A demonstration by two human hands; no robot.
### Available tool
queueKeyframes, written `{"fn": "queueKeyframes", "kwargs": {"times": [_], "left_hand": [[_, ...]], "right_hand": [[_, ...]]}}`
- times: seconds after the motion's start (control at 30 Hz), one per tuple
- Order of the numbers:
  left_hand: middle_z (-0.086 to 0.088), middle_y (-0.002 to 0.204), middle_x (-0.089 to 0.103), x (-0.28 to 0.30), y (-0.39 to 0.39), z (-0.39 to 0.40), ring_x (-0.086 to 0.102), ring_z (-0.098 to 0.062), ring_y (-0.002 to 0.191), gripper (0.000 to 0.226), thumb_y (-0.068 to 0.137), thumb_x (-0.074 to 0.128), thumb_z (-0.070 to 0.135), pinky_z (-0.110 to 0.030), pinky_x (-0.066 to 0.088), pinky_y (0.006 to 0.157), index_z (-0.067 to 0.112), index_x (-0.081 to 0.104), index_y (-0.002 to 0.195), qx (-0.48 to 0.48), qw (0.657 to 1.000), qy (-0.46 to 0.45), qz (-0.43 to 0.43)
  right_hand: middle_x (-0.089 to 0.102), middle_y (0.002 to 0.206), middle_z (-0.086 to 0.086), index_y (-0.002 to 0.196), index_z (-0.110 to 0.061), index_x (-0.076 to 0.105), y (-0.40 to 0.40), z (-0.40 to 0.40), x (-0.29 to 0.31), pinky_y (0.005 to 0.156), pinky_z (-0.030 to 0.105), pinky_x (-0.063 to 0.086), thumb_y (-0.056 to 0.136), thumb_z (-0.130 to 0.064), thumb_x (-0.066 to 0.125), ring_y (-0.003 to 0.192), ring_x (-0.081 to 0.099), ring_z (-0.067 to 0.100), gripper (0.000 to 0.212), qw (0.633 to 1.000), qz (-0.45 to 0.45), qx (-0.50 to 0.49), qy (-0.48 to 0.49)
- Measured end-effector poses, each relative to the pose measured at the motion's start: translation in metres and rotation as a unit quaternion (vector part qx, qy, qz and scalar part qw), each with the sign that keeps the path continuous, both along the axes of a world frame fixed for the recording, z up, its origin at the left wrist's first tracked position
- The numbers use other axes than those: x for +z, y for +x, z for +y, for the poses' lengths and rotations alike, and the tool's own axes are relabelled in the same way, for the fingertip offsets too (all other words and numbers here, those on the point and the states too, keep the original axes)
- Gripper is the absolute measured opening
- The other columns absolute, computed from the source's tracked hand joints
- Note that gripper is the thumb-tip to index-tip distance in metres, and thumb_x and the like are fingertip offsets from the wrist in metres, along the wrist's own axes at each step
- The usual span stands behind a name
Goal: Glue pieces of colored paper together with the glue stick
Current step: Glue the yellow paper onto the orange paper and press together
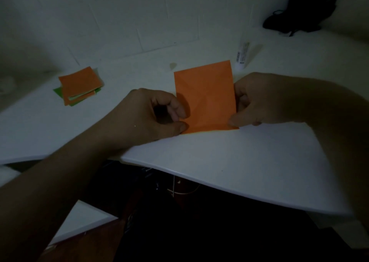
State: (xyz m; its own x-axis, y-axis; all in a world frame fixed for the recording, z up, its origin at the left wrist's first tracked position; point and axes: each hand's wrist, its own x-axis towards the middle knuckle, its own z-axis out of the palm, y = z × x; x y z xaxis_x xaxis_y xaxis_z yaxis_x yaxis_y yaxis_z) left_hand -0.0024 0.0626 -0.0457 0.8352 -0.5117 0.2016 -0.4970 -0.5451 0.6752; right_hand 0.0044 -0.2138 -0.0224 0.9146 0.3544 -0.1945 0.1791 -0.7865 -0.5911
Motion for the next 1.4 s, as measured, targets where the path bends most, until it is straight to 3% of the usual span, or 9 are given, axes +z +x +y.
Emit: {"fn": "queueKeyframes", "kwargs": {"times": [0.3, 0.43, 0.63, 0.8, 0.97, 1.1, 1.23, 1.3, 1.4], "left_hand": [[0.011, 0.084, 0.075, 0.000, -0.001, -0.001, 0.072, -0.006, 0.083, 0.020, 0.076, 0.090, 0.025, -0.016, 0.053, 0.080, 0.029, 0.077, 0.090, 0.016, 1.000, -0.006, 0.000], [0.013, 0.084, 0.074, 0.001, -0.001, -0.002, 0.071, -0.005, 0.084, 0.021, 0.074, 0.091, 0.027, -0.012, 0.050, 0.079, 0.031, 0.077, 0.089, 0.016, 1.000, 0.006, -0.002], [0.012, 0.085, 0.074, 0.001, -0.001, -0.001, 0.071, -0.007, 0.085, 0.021, 0.076, 0.090, 0.024, -0.020, 0.055, 0.083, 0.031, 0.077, 0.090, 0.012, 1.000, 0.005, 0.006], [0.010, 0.087, 0.075, 0.001, 0.000, -0.001, 0.072, -0.008, 0.085, 0.022, 0.076, 0.090, 0.020, -0.020, 0.055, 0.081, 0.030, 0.077, 0.092, 0.018, 1.000, -0.006, 0.023], [0.008, 0.087, 0.075, 0.002, 0.001, -0.002, 0.072, -0.009, 0.085, 0.022, 0.075, 0.090, 0.019, -0.019, 0.055, 0.081, 0.029, 0.078, 0.090, 0.013, 0.999, -0.007, 0.033], [0.007, 0.087, 0.074, 0.004, 0.001, -0.003, 0.071, -0.007, 0.084, 0.024, 0.075, 0.090, 0.017, -0.014, 0.052, 0.080, 0.029, 0.077, 0.090, 0.011, 0.999, -0.011, 0.041], [-0.001, 0.093, 0.070, 0.003, 0.003, -0.001, 0.070, -0.019, 0.091, 0.040, 0.075, 0.090, 0.009, -0.029, 0.057, 0.087, 0.025, 0.072, 0.106, -0.018, 0.997, -0.044, 0.057], [-0.002, 0.098, 0.066, 0.003, 0.003, -0.001, 0.069, -0.022, 0.094, 0.046, 0.074, 0.090, 0.007, -0.032, 0.057, 0.089, 0.028, 0.071, 0.110, -0.022, 0.996, -0.058, 0.065], [-0.001, 0.101, 0.067, 0.003, 0.002, -0.002, 0.068, -0.016, 0.094, 0.040, 0.073, 0.090, 0.008, -0.021, 0.054, 0.084, 0.031, 0.074, 0.102, -0.017, 0.996, -0.055, 0.061]], "right_hand": [[0.074, 0.072, -0.006, 0.094, -0.025, 0.075, 0.004, -0.002, -0.002, 0.055, 0.020, 0.051, 0.075, -0.050, 0.084, 0.055, 0.065, 0.007, 0.033, 1.000, 0.005, -0.008, 0.021], [0.069, 0.066, -0.021, 0.093, -0.031, 0.073, 0.007, -0.003, -0.005, 0.050, 0.008, 0.041, 0.071, -0.050, 0.088, 0.057, 0.063, -0.003, 0.033, 0.999, -0.029, 0.011, -0.026], [0.069, 0.086, -0.016, 0.107, -0.032, 0.070, 0.021, -0.004, -0.011, 0.070, 0.024, 0.052, 0.069, -0.053, 0.090, 0.075, 0.065, 0.002, 0.047, 0.994, -0.066, 0.022, -0.086], [0.071, 0.087, -0.016, 0.100, -0.035, 0.070, 0.016, -0.009, -0.013, 0.072, 0.023, 0.052, 0.068, -0.054, 0.091, 0.077, 0.066, 0.000, 0.043, 0.997, -0.066, 0.021, -0.031], [0.068, 0.084, -0.013, 0.107, -0.026, 0.071, 0.027, -0.005, -0.015, 0.070, 0.028, 0.052, 0.071, -0.054, 0.088, 0.074, 0.065, 0.010, 0.049, 0.986, -0.076, 0.029, -0.144], [0.068, 0.083, -0.014, 0.105, -0.028, 0.071, 0.024, -0.009, -0.018, 0.069, 0.026, 0.052, 0.072, -0.054, 0.088, 0.073, 0.064, 0.006, 0.045, 0.990, -0.079, 0.025, -0.112], [0.066, 0.083, -0.012, 0.108, -0.026, 0.070, 0.030, -0.005, -0.018, 0.069, 0.029, 0.052, 0.073, -0.051, 0.087, 0.074, 0.064, 0.011, 0.046, 0.982, -0.085, 0.022, -0.170], [0.067, 0.084, -0.014, 0.104, -0.030, 0.070, 0.028, -0.009, -0.020, 0.070, 0.027, 0.052, 0.071, -0.055, 0.088, 0.075, 0.064, 0.006, 0.045, 0.990, -0.074, 0.012, -0.120], [0.069, 0.086, -0.012, 0.101, -0.030, 0.070, 0.028, -0.007, -0.018, 0.070, 0.029, 0.053, 0.067, -0.060, 0.087, 0.074, 0.065, 0.008, 0.049, 0.988, -0.069, 0.009, -0.141]]}}
